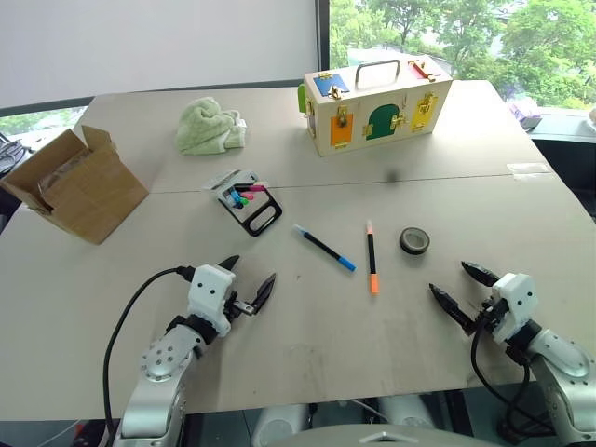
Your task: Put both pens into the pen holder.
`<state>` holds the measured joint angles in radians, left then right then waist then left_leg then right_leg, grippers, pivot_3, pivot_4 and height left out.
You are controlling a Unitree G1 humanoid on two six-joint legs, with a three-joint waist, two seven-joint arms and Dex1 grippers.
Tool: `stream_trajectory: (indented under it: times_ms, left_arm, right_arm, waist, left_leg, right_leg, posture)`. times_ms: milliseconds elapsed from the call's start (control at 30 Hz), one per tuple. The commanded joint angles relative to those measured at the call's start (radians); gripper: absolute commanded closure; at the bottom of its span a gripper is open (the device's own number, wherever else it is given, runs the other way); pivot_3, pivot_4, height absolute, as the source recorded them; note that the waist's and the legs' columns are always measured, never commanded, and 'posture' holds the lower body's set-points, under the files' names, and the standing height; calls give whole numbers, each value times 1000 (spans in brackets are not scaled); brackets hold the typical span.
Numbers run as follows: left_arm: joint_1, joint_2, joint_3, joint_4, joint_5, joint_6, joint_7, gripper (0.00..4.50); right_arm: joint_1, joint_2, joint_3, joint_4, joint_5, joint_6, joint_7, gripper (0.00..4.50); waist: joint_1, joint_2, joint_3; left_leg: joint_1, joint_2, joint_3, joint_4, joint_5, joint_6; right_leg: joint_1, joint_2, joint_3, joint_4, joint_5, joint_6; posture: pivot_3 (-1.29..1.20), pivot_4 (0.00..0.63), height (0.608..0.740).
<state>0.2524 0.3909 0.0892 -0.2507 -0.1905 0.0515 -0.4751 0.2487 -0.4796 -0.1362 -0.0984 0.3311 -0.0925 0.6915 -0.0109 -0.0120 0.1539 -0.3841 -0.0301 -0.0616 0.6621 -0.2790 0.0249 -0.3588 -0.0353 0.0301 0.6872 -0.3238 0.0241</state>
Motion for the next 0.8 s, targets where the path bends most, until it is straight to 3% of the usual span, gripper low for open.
stream_trajectory:
  times_ms: [33, 800]
  left_arm:
    - [22, 2, 14, -11, -5, -3, -3, 53]
    - [11, -5, 19, -7, -13, -44, -7, 53]
  right_arm:
    - [2, -4, -28, 15, 8, -5, 7, 34]
    - [-48, -16, -17, 44, -11, -28, 37, 34]
  waist:
    - [0, 0, 0]
    - [-4, 0, 0]
  left_leg:
    - [0, 0, 0, 0, 0, 0]
    - [0, 0, 0, -2, 0, 0]
  right_leg:
    - [0, 0, 0, 0, 0, 0]
    - [0, 0, 0, -3, 0, 0]
  posture:
    - [0, 150, 740]
    - [0, 150, 740]
